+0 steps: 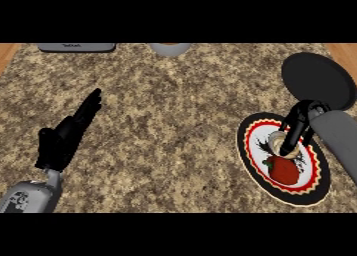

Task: Pick the cupcake from the plate and place it in the pan

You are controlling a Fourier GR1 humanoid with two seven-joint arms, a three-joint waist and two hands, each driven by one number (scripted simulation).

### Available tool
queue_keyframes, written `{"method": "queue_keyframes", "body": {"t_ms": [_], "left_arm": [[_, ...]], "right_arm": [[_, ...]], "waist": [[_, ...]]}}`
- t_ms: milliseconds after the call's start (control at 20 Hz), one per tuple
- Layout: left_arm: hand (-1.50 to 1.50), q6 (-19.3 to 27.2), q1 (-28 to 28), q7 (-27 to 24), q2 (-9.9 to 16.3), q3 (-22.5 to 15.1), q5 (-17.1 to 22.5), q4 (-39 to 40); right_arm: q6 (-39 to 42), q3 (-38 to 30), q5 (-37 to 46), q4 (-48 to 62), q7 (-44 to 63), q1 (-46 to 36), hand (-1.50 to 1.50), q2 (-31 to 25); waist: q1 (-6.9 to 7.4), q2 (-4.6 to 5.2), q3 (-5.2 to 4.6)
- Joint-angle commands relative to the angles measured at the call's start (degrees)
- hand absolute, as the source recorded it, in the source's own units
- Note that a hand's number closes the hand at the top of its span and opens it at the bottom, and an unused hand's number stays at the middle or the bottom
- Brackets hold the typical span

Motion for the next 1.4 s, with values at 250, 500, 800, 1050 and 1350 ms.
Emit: {"method": "queue_keyframes", "body": {"t_ms": [250,500,800,1050,1350], "left_arm": [[0.00,0.2,1.3,1.1,-0.6,0.8,-0.5,-0.6],[0.00,-0.1,0.9,0.9,0.2,2.5,0.5,-0.7],[0.00,-1.0,1.6,0.7,0.8,3.0,0.6,-0.5],[0.00,-1.3,3.7,2.9,1.0,2.5,0.4,-6.6],[0.00,-2.7,-0.4,0.1,-1.4,2.9,-1.3,0.7]], "right_arm": [[-18.1,6.4,16.2,-19.3,-9.9,0.4,1.50,3.9],[-33.2,11.2,29.3,-31.2,-14.4,0.3,1.50,4.3],[-48.2,12.6,44.3,-42.5,-11.6,2.9,1.50,0.2],[-52.0,9.7,50.6,-54.5,-5.8,10.1,1.50,-3.4],[-59.6,3.7,55.3,-50.5,-8.5,16.8,1.50,0.2]], "waist": [[-0.34,-0.44,0.74],[-1.65,-0.79,0.70],[-2.05,-0.40,0.71],[-0.66,-0.05,0.74],[-0.03,0.62,0.73]]}}
